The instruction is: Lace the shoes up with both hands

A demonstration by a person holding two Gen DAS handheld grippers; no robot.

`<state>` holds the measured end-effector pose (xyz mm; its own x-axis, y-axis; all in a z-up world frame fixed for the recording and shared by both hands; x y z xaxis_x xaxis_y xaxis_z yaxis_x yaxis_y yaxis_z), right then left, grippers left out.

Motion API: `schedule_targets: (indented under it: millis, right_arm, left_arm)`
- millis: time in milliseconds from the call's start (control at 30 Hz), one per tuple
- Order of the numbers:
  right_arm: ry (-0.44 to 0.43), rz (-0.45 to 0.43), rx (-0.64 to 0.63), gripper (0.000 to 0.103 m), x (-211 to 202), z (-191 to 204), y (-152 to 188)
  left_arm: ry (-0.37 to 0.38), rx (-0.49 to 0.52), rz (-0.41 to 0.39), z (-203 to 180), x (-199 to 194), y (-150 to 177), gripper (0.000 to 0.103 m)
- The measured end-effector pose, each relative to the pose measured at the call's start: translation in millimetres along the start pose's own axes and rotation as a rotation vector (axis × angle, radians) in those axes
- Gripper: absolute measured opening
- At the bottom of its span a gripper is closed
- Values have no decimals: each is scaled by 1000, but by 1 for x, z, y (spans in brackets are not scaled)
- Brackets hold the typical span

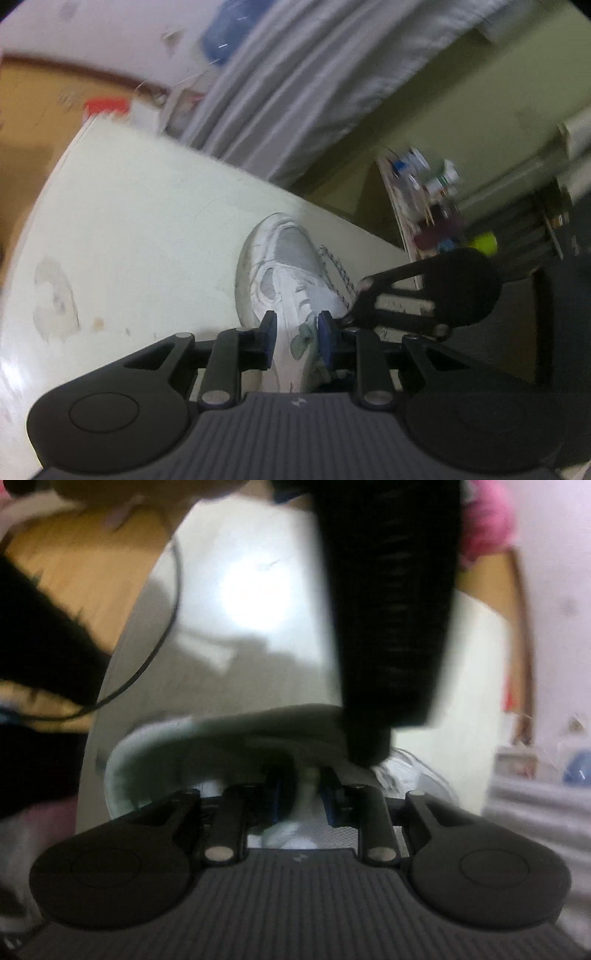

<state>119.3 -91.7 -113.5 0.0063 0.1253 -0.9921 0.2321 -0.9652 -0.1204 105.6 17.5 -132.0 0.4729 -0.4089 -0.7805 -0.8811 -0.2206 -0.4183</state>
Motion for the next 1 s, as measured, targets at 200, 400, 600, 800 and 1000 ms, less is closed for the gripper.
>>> schedule_targets:
  millis: [200,400,600,800,1000]
  right_arm:
    - [53,-163,364,75,-38,17,29]
    - [153,-241,764,73,-58,21,63]
    - [190,-285,928,60,-40,18,72]
    - [235,-331,905,41,-10,14,53]
    - [280,-369,875,23,-9,5,39]
  left_arm:
    - [13,284,-83,-26,-29,-10,56]
    - [56,700,-97,-75,-27,-1,57]
    - [18,963,-70,-100,-10,23,53]
    - [-27,1079,-16,-106,0,32,30]
    - [-33,1137,17,-105,10,32,20]
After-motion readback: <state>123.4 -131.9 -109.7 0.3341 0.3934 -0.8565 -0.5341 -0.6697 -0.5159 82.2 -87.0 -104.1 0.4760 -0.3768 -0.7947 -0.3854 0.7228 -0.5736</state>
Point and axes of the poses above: each gripper's, at about its wrist camera, not at the fingertips, and x roughly the way its jaws point, z to its left, y to its underside, the point moved 5 cm from there along x, roughly the way its jaws point, and after that the axes turned 9 degrees about -y, right-handed, at the moved point
